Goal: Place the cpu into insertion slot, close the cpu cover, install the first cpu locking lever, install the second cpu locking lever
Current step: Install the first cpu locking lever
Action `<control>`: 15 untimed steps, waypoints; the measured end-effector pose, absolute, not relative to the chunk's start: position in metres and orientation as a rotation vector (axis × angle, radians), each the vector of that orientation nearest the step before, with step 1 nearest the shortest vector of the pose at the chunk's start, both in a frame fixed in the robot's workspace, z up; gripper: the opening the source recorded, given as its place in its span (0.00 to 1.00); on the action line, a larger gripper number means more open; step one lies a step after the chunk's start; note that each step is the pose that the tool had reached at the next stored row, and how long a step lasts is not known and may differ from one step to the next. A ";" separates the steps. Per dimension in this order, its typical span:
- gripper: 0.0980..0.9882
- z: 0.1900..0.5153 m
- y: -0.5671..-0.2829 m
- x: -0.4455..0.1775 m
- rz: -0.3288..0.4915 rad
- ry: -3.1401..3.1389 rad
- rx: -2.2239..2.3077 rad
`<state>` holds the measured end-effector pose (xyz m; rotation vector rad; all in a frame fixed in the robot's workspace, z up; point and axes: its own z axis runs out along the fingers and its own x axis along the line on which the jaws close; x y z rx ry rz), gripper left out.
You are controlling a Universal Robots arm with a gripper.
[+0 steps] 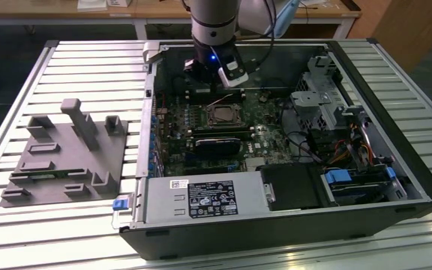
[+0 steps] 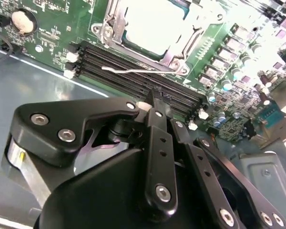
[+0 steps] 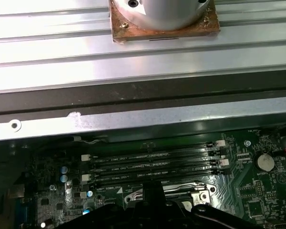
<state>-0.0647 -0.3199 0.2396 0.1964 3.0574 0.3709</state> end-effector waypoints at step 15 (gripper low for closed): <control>0.01 0.226 -0.323 -0.057 0.371 3.020 0.187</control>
